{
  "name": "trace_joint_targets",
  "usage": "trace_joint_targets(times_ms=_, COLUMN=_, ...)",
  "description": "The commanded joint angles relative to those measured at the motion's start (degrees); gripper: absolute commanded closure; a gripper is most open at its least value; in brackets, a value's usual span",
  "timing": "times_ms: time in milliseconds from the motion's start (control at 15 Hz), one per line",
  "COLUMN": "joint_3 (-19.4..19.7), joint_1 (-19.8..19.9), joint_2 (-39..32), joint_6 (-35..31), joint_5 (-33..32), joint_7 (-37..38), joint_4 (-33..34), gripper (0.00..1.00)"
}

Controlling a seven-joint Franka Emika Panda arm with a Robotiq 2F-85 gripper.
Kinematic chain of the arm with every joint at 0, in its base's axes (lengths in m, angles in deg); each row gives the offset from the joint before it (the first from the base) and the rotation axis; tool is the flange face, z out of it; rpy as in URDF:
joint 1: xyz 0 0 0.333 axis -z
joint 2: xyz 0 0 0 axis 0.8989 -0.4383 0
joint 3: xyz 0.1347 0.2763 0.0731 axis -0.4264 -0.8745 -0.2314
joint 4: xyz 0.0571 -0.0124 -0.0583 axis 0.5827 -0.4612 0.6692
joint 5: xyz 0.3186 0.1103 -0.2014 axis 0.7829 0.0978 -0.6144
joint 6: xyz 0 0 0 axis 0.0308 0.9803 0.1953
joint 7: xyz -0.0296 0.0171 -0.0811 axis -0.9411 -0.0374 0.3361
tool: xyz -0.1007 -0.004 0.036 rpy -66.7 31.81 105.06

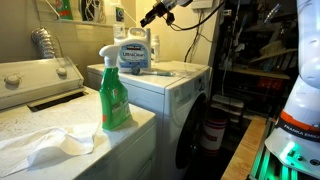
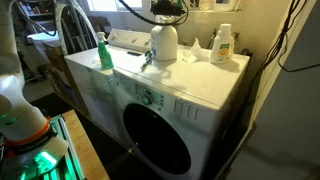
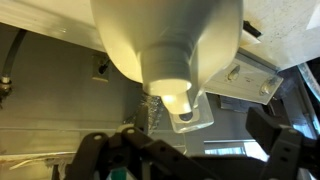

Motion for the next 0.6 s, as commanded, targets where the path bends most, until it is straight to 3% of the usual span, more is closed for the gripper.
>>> trace_joint_targets(times_ms=0, joint_3=-0.77, joint_1=0.48, joint_2=-2.45, joint_6=0.86, joint_5=1.06, joint_7=-3.74, joint_4=1.88, gripper=0.0)
trace_joint_targets(times_ms=333, joint_3=-1.56, joint_1=0.59, joint_2=-4.49, joint_6=-0.45, joint_5=1.61, joint_7=-6.98, joint_4=2.89, gripper=0.0)
trace_joint_targets(times_ms=400, joint_3=-1.62, joint_1=0.57, joint_2=-4.88, joint_6=-0.6, joint_5=1.52, joint_7=-7.53, joint_4=3.12, gripper=0.08)
trace_joint_targets(times_ms=467, joint_3=-1.58, joint_1=0.47, joint_2=-5.05, joint_6=-0.82, joint_5=1.22, joint_7=-7.89, joint_4=3.13, gripper=0.26)
trace_joint_targets(times_ms=533, joint_3=-1.6, joint_1=0.42, joint_2=-5.2, joint_6=-0.99, joint_5=1.03, joint_7=-8.38, joint_4=3.21, gripper=0.34)
